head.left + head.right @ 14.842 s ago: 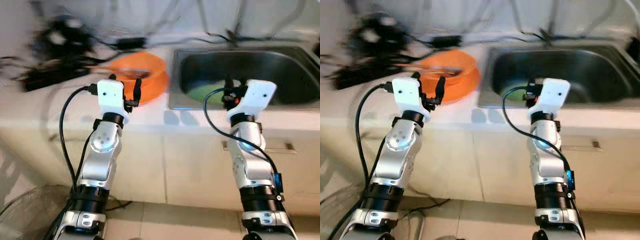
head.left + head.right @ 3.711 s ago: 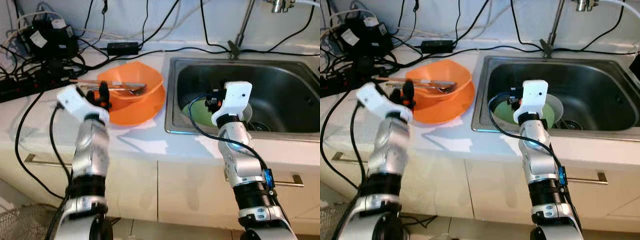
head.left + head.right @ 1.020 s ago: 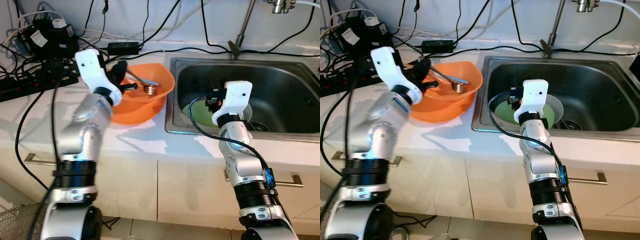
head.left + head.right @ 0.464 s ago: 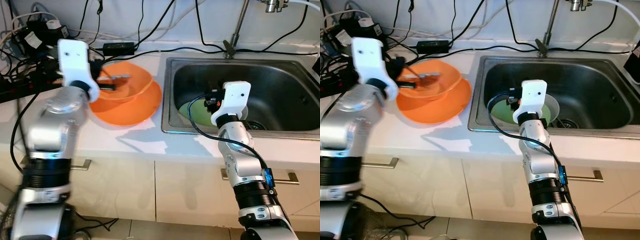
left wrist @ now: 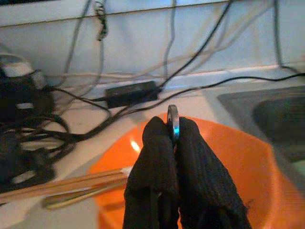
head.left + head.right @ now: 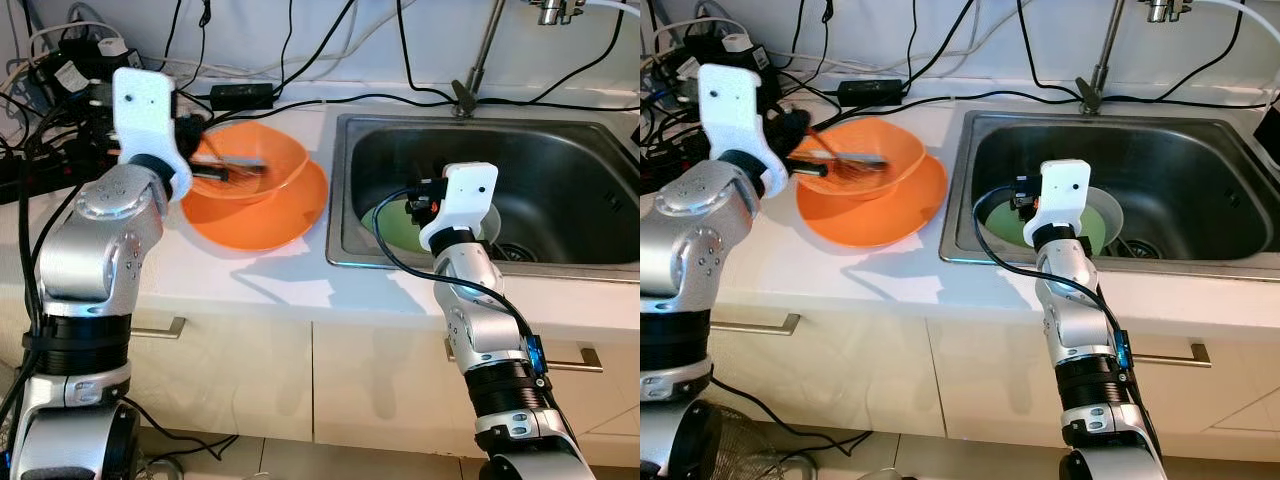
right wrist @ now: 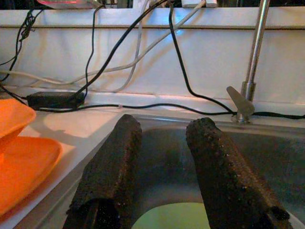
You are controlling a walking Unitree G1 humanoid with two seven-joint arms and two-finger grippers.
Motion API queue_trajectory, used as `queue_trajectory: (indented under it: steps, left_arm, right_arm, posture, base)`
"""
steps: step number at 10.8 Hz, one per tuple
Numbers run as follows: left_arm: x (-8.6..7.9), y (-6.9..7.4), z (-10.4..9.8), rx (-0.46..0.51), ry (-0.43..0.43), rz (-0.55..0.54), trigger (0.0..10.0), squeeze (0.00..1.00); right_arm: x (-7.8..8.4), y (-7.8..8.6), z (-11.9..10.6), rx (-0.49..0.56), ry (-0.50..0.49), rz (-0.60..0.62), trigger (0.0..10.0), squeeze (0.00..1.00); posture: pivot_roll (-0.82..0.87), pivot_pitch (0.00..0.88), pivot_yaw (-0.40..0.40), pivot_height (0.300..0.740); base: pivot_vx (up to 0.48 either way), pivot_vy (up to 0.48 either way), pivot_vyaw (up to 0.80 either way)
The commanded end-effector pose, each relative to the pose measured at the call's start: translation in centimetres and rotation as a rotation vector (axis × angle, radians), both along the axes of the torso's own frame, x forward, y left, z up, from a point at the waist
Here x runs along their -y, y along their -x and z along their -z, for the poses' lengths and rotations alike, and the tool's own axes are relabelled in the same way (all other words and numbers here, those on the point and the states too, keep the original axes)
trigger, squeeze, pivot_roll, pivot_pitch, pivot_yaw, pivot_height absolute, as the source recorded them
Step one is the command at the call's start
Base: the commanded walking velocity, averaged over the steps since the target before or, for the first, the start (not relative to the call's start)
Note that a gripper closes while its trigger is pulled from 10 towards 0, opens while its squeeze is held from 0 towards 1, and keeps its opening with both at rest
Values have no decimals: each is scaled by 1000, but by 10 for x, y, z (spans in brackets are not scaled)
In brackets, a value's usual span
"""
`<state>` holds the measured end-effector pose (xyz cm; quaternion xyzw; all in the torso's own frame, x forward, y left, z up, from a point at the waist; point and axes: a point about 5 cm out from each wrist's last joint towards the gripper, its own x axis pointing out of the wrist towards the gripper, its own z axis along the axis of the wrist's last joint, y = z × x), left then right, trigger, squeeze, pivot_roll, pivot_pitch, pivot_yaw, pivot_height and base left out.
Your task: Kitchen organization
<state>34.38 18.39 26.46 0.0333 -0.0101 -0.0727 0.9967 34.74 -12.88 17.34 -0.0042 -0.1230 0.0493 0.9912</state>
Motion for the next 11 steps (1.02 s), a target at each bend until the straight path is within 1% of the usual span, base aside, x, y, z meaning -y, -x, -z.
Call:
queue_trajectory:
  steps: [1, 2, 4, 6, 7, 9, 10, 11]
  left_arm:
    - [5, 2, -12, 20, 20, 52, 10000, 0]
    - [6, 2, -13, 10, 24, 79, 10000, 0]
    - [4, 5, -22, 40, 62, 96, 10000, 0]
    - [0, 10, -42, 135, 72, 81, 10000, 0]
    - [-4, 11, -52, 194, 91, 54, 10000, 0]
    - [-5, 11, -57, 228, 107, 46, 10000, 0]
    - [-6, 10, -61, 261, 140, 40, 10000, 0]
    - [-7, 11, -67, 334, 218, 60, 10000, 0]
  right_arm:
    - [-2, -3, -5, 8, -2, -7, 10000, 0]
    - [-3, -4, -5, 7, -2, -10, 10000, 0]
    - [-4, -4, -5, 5, -2, -15, 10000, 0]
    - [-4, -3, -4, 3, -3, -17, 10000, 0]
    - [-5, -4, -4, 3, -4, -17, 10000, 0]
    - [-5, -4, -4, 3, -6, -18, 10000, 0]
    - [-6, -4, -4, 4, -7, -18, 10000, 0]
    - [-6, -4, -3, 4, -9, -18, 10000, 0]
  posture:
    - [82, 0, 43, 740]
    - [85, 0, 42, 740]
    - [86, 0, 42, 740]
    - [88, 0, 42, 740]
    - [89, 0, 43, 740]
    - [88, 0, 45, 740]
    - [87, 0, 48, 740]
    - [90, 0, 51, 740]
  base:
    - [0, 0, 0]
    - [0, 0, 0]
    - [0, 0, 0]
    - [0, 0, 0]
    - [0, 0, 0]
    - [0, 0, 0]
    - [0, 0, 0]
    - [0, 0, 0]
